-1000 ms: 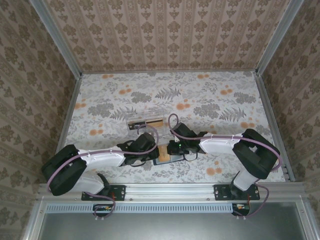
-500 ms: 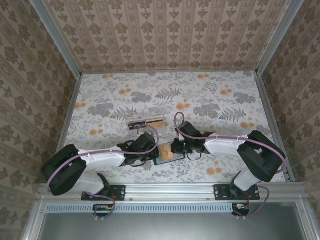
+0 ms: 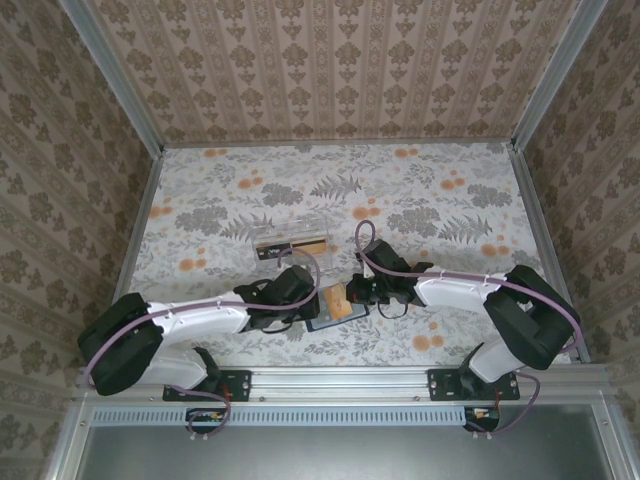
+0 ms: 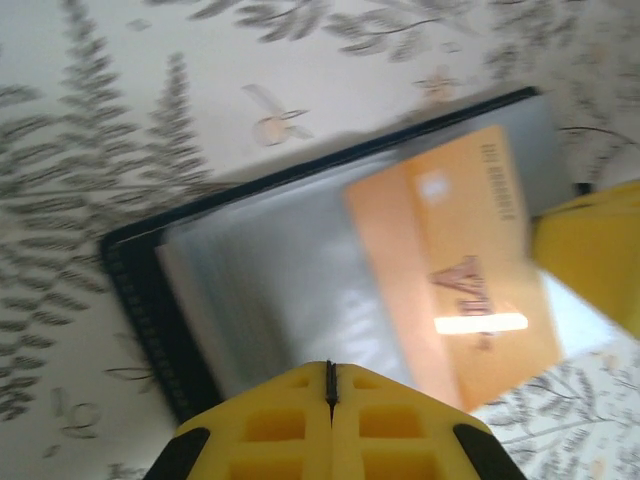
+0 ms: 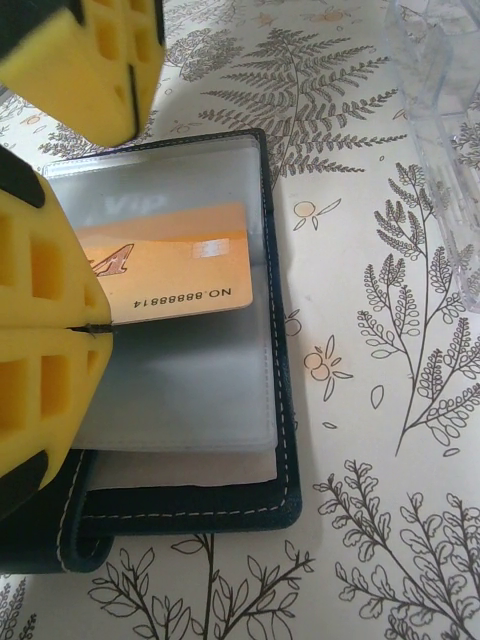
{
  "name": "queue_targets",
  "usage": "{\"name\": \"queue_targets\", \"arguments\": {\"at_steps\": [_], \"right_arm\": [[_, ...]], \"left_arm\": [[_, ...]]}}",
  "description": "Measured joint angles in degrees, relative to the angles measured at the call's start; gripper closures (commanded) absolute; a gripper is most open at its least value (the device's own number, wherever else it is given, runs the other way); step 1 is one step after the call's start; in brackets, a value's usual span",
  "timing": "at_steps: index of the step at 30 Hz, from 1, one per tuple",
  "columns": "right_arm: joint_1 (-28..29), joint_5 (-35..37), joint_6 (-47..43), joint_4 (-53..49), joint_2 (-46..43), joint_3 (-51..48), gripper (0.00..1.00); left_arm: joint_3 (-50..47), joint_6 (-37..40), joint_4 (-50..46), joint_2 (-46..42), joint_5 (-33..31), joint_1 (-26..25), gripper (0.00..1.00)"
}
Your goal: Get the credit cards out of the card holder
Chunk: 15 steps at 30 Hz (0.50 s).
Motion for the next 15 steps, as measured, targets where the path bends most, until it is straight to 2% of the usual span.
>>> {"name": "queue_targets", "arguments": {"at_steps": [12, 15], "right_arm": [[0.02, -0.96, 0.0, 0.37, 1.11, -0.55, 1.0], [0.02, -1.11, 0.0, 0.96, 1.68, -0.79, 0.93]], "left_arm": [[4.22, 0.98, 0.46, 8.66, 0.17, -0.57, 1.0], [4.55, 0.98, 0.57, 8.94, 0.24, -0.57, 1.0]]}}
